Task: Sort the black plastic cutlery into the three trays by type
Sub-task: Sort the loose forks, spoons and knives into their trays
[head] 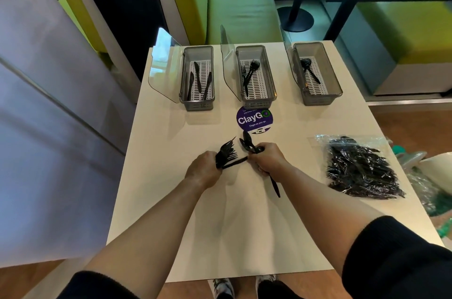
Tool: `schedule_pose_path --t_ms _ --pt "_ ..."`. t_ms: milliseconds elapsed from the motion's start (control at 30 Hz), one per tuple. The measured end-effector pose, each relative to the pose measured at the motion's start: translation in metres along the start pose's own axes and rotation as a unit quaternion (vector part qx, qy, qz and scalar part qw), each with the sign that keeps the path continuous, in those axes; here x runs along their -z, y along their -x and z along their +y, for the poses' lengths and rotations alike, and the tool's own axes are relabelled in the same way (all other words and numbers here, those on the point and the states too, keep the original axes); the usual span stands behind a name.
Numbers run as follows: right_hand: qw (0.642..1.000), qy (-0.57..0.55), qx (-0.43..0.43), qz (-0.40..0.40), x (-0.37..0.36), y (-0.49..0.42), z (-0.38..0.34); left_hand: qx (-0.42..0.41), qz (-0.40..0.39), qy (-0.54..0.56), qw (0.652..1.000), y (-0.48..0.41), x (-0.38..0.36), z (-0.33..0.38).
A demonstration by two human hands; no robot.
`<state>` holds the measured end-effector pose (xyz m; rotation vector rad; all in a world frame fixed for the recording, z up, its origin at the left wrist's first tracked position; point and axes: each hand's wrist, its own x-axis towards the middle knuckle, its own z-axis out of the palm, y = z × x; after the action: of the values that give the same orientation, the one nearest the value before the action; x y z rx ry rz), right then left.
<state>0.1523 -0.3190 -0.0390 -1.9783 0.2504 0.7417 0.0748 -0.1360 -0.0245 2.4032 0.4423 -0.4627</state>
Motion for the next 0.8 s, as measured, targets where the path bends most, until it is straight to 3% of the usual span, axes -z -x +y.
schedule_pose_path --t_ms 200,467,667,800 --pt "0.987 -0.148 -0.001 -0.059 0.005 0.019 -0.001 -0.014 -0.032 0.143 0.989 0.006 0.006 -0.003" --pt "0.952 -0.304 0.035 -0.025 0.007 0.034 -0.029 0.007 -0.07 0.344 0.936 0.02 0.014 0.018" --pt "0.938 -0.336 0.082 -0.012 -0.003 0.047 -0.057 -0.015 -0.084 0.421 0.903 0.03 0.02 0.037" --pt "0.935 -0.346 0.078 0.023 -0.013 0.053 -0.069 -0.022 -0.032 0.449 0.892 0.033 0.019 0.042"
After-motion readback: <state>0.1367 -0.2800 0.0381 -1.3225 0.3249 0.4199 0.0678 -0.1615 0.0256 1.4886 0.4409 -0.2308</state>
